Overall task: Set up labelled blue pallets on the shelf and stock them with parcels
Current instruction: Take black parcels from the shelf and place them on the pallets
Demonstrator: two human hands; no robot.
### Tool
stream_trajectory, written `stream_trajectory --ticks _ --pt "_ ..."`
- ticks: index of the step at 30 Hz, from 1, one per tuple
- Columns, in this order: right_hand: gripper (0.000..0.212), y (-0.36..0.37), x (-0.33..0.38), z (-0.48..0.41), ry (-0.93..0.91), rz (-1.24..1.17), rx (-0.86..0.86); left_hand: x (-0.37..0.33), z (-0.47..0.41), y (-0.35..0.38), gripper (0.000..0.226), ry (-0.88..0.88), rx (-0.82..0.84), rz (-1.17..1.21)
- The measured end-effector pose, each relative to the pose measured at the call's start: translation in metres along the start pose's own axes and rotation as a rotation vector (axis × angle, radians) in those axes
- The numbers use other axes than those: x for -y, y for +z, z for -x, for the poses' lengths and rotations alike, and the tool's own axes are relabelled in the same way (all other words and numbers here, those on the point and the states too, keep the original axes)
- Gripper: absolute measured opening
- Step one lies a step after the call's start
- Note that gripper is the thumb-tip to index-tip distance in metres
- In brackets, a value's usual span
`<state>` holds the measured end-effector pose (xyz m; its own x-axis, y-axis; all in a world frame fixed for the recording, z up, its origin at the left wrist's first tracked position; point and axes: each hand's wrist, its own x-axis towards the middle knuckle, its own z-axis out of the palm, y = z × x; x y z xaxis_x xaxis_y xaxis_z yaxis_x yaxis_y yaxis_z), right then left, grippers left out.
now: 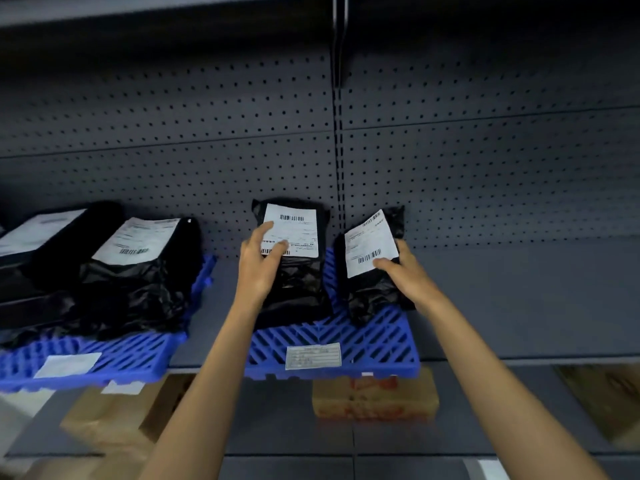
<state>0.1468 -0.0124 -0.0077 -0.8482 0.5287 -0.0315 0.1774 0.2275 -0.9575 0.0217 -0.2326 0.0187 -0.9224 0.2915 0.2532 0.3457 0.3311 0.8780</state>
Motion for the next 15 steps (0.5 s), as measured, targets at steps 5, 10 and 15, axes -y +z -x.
stream_trajectory --ticks 5,10,15 --pt "0.051 0.019 -0.014 0.004 0.031 0.068 0.057 0.006 -0.004 -0.007 0.05 -0.036 0.022 -0.204" --pt "0.049 0.015 -0.015 -0.003 0.0 0.416 0.032 0.004 0.0 -0.02 0.052 -0.041 0.026 -0.463" --pt "0.055 -0.006 -0.012 0.01 -0.026 0.598 0.028 -0.013 -0.003 -0.02 0.044 0.276 -0.016 -0.801"
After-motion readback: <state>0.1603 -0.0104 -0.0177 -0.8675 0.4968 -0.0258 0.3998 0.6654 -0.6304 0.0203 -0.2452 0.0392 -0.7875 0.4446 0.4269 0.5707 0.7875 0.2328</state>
